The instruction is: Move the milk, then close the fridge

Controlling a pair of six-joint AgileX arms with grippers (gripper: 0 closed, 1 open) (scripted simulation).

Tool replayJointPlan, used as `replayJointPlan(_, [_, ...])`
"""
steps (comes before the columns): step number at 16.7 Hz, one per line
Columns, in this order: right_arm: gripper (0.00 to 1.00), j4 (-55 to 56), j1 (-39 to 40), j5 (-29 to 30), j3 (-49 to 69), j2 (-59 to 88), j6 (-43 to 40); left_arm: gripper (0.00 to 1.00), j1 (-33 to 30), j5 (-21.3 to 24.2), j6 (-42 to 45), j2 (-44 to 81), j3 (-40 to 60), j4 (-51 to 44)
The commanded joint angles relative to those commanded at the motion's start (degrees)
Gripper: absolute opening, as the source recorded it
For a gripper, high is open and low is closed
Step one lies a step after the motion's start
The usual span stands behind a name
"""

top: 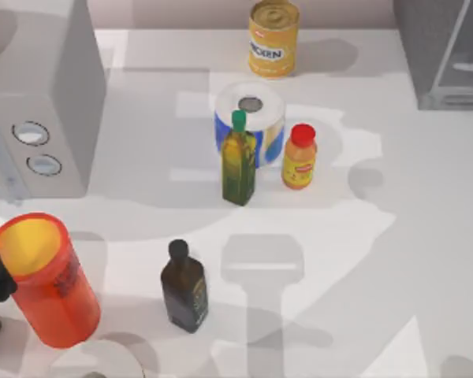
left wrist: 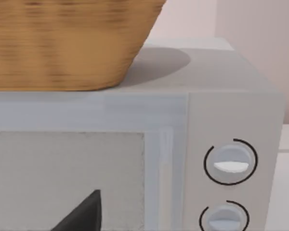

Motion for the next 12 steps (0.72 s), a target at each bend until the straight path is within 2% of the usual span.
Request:
replayJointPlan(5, [1.00, -6.49, 1.11, 2.27, -10.70, -20.92, 0.11, 1.00, 0.00, 0.00, 0.00, 0.00, 0.00, 0.00])
replayJointPlan(12, [1.00, -21.06, 4.66, 5.83, -34.65, -70.37, 0.27, 1.00, 0.00, 0.00, 0.00, 0.00, 0.00, 0.00])
